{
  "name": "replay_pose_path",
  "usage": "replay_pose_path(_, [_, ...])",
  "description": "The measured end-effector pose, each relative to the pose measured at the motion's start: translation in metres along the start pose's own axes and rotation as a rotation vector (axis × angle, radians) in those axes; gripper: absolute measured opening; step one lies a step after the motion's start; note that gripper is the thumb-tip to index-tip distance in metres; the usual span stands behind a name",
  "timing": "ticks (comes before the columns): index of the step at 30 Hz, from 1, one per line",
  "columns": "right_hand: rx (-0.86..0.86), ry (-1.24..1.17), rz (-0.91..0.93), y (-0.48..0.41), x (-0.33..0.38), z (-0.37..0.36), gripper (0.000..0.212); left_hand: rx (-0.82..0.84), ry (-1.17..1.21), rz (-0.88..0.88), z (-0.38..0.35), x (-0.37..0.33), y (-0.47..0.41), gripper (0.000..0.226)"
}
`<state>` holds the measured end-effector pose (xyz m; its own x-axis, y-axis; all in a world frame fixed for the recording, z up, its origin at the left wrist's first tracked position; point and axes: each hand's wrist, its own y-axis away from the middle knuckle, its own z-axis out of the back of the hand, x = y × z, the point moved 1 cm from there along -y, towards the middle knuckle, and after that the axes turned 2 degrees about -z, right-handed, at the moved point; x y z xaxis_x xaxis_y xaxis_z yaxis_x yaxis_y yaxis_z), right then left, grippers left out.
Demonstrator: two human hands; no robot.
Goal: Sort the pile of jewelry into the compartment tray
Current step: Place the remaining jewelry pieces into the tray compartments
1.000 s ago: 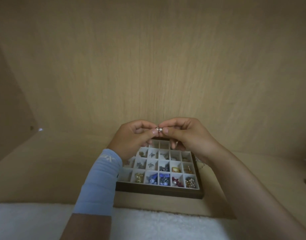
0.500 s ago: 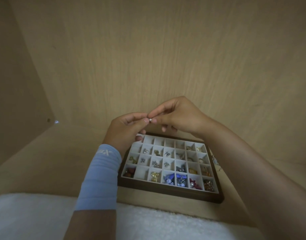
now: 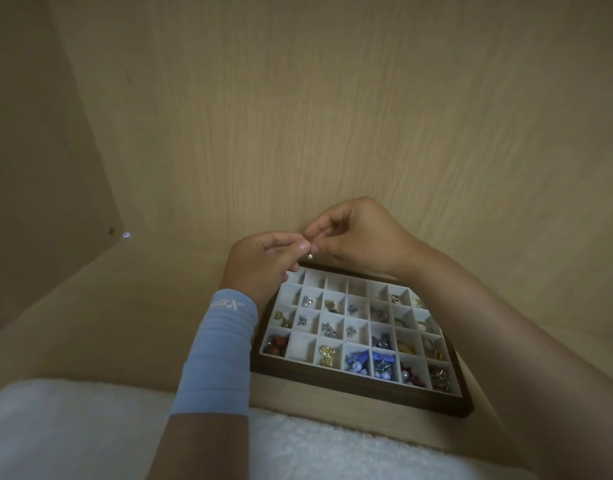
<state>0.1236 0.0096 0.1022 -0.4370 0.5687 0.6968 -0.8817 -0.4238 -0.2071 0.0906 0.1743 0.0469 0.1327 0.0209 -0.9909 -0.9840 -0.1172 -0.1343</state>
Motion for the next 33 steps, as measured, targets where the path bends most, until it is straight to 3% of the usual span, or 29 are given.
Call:
replay_pose_path(7, [0.0, 0.071, -0.044, 0.011, -0.011, -0.008, 0.003, 0.085, -0.114, -0.022, 0.003, 0.006, -0.002, 0.005])
replay_pose_path(14, [0.244, 0.66, -0.117, 0.019, -0.008, -0.027, 0.018, 0.141, -0.526, -0.035, 0.004, 0.025, -0.007, 0.017])
replay_pose_path(18, [0.271, 0.823, -0.123, 0.016, -0.003, -0.041, 0.025, 0.155, -0.574, -0.002, 0.005, 0.028, -0.005, 0.037])
replay_pose_path(22, [0.283, 0.933, -0.132, 0.008, 0.003, -0.048, 0.031, 0.17, -0.574, 0.007, 0.005, 0.028, -0.006, 0.041])
replay_pose_path(26, [0.311, 0.96, -0.161, 0.001, 0.003, -0.052, 0.014, 0.16, -0.614, -0.014, 0.003, 0.029, -0.008, 0.041])
replay_pose_path(30, [0.338, 0.79, -0.211, 0.005, 0.007, -0.036, 0.019, 0.137, -0.618, -0.054, 0.001, 0.027, -0.008, 0.041])
replay_pose_path(33, [0.235, 0.641, -0.242, 0.018, 0.008, -0.009, 0.019, 0.115, -0.58, -0.108, -0.003, 0.022, -0.007, 0.035])
